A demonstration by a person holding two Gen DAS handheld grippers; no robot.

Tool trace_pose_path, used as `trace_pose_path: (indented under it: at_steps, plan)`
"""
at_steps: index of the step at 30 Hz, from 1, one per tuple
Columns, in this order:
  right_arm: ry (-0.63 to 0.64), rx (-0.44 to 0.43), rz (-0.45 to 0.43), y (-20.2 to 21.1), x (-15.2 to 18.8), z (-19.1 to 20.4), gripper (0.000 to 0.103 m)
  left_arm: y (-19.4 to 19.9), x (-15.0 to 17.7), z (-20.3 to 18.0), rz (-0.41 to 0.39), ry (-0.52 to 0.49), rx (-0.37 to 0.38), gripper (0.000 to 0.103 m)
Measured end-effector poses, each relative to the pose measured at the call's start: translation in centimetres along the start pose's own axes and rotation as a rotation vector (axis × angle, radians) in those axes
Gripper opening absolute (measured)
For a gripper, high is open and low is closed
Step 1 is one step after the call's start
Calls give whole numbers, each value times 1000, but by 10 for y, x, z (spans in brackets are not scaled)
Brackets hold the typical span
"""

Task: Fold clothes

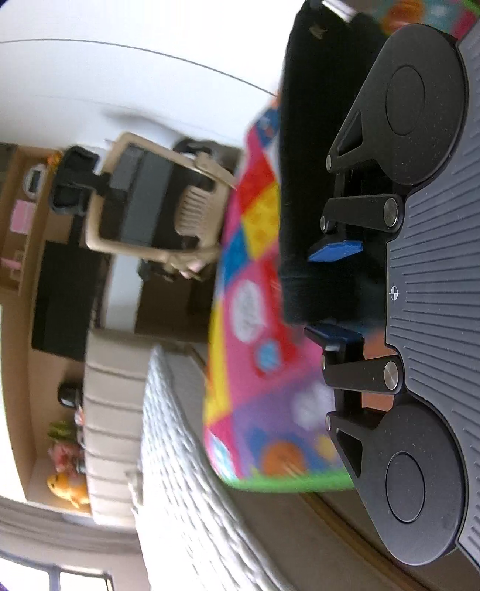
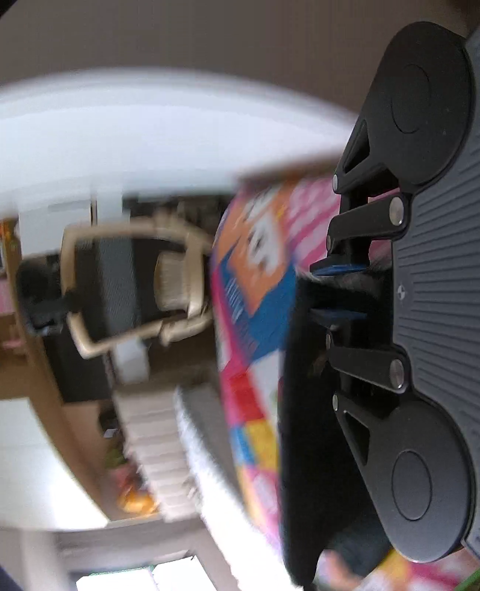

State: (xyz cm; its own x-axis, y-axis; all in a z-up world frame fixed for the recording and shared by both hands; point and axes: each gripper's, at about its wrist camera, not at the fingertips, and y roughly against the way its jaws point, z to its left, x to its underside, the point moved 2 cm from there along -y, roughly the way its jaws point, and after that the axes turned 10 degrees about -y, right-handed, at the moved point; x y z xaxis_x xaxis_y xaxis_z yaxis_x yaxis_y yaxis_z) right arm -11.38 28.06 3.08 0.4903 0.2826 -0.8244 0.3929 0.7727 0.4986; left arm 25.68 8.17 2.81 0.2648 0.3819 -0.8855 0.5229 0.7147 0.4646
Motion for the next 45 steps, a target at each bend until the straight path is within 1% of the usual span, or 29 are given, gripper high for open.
trace_pose_path:
  at_steps: [1,2,4,6,7,8,9,11,15,16,17,18,19,21,22,24,26,28,29,30,31,33,37,39,40,41,42,44,45]
  plan:
    - [-27,26,8,4,4,-8,27,8,10,4,22,14,-12,43]
    - [-78,30,19,7,5,-17,29,14,18,9,42,38,-21,49]
    - [-210,-5,41,10,1,-32,31,22,24,22,60,111,-24,58]
    - [-295,-51,58,8,-4,-36,33,22,21,33,53,188,-3,69]
    - [-321,-68,64,6,-5,-36,39,20,17,36,48,220,9,80]
    - [-329,-78,69,3,-5,-34,43,15,13,38,47,244,19,88]
    - [-322,-80,72,-1,-4,-29,47,10,9,38,48,263,26,90]
    - [-287,-75,80,-7,1,-19,49,-9,3,33,68,265,22,93]
    - [-239,-66,125,-24,11,-4,56,-47,1,21,136,269,15,93]
    - [-236,-71,140,-29,13,-2,56,-55,1,18,154,269,14,93]
    - [-228,-78,150,-31,15,0,55,-61,3,17,169,266,16,93]
    - [-208,-87,157,-33,16,3,39,-67,4,16,183,261,20,92]
    - [-175,-94,153,-34,15,8,22,-71,5,15,193,255,25,90]
    - [-100,-104,137,-36,11,18,15,-79,5,16,209,230,24,74]
    - [-71,-106,123,-36,6,23,14,-82,2,16,209,206,25,47]
    - [-40,-117,86,-35,-10,31,13,-82,-5,17,207,206,35,41]
    - [-32,-147,34,-28,-28,37,12,-75,-14,17,194,211,39,35]
    - [-30,-174,-19,-17,-40,40,12,-56,-24,12,146,186,31,29]
    - [-25,-175,-39,-12,-42,39,12,-44,-26,10,119,175,25,16]
    - [-21,-176,-58,-8,-44,39,12,-32,-28,8,95,165,18,14]
    - [-25,-173,-55,-8,-43,36,13,-21,-28,8,77,153,13,14]
    - [-43,-138,10,-19,-27,26,13,-3,-22,8,59,135,1,14]
    - [-89,-45,128,-40,8,3,17,7,3,11,119,124,-35,16]
    - [-136,-34,151,-43,17,-8,20,5,12,17,146,162,-17,30]
    - [-154,-36,151,-43,19,-11,21,1,14,21,156,197,-11,44]
    - [-151,-37,144,-42,19,-10,21,-3,16,24,164,230,-4,53]
    - [-141,-35,135,-40,18,-7,21,-8,16,26,169,256,5,56]
    - [-119,-33,120,-39,17,-2,21,-18,15,27,177,286,15,71]
    - [-104,-35,112,-38,16,1,21,-23,14,23,179,277,17,74]
